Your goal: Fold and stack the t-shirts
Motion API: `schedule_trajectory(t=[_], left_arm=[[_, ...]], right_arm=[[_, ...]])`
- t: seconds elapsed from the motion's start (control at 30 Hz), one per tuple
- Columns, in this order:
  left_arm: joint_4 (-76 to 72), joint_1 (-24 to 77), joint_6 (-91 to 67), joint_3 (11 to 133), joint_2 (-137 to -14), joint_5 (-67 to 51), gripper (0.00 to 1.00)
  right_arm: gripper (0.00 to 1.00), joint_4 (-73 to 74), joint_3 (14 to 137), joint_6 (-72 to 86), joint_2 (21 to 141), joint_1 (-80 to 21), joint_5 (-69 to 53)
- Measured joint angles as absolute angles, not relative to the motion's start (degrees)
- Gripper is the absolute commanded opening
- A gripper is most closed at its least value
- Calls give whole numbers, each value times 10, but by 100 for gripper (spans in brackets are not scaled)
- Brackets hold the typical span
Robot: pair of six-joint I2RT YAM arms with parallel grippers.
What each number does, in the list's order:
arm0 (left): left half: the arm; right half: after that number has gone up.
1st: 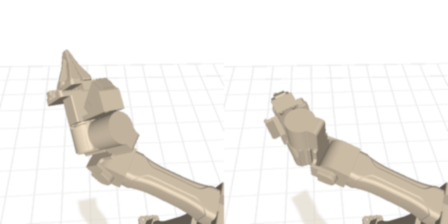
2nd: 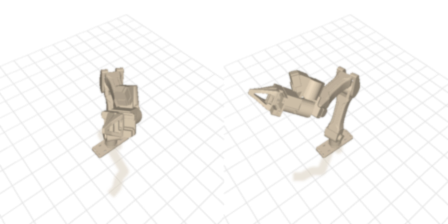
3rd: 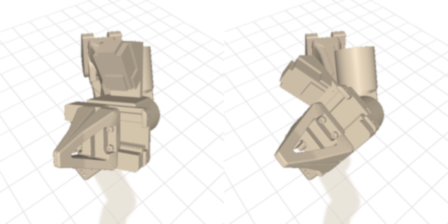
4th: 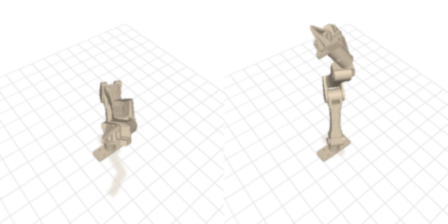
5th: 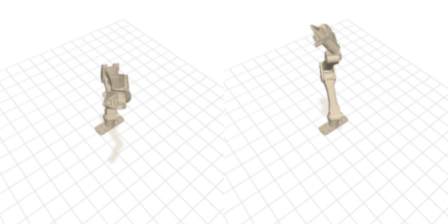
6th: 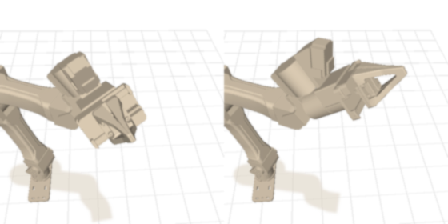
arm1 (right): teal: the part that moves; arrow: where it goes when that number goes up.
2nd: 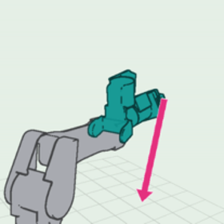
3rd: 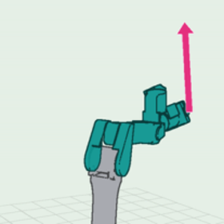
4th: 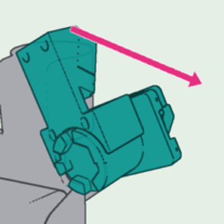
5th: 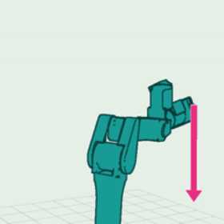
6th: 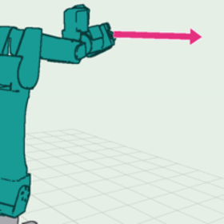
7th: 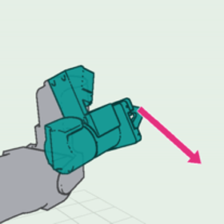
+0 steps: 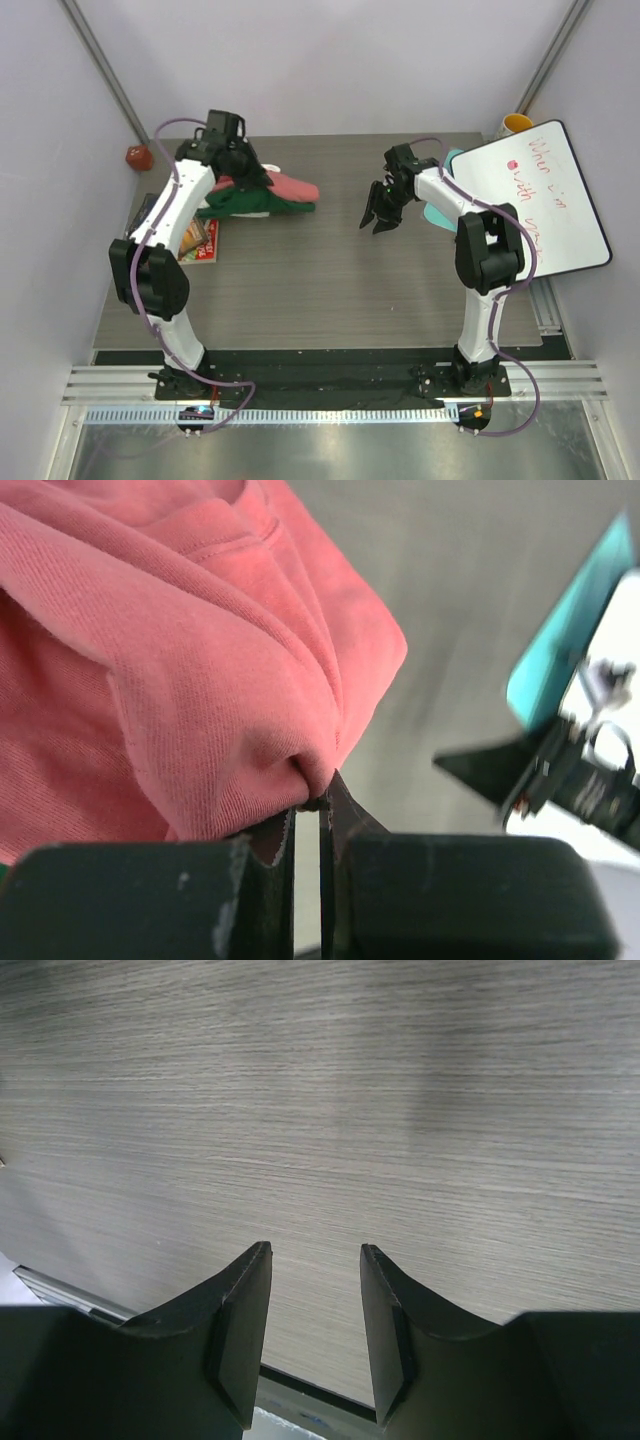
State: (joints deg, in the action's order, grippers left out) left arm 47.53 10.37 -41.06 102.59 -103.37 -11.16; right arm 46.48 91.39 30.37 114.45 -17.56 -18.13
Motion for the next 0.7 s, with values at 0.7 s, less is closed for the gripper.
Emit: schedule_trajectory(t=[0.7], left_arm=[[556, 274, -368, 1190, -1026, -173, 0]], right_arm=[[46, 429, 849, 334, 1100, -159, -164]])
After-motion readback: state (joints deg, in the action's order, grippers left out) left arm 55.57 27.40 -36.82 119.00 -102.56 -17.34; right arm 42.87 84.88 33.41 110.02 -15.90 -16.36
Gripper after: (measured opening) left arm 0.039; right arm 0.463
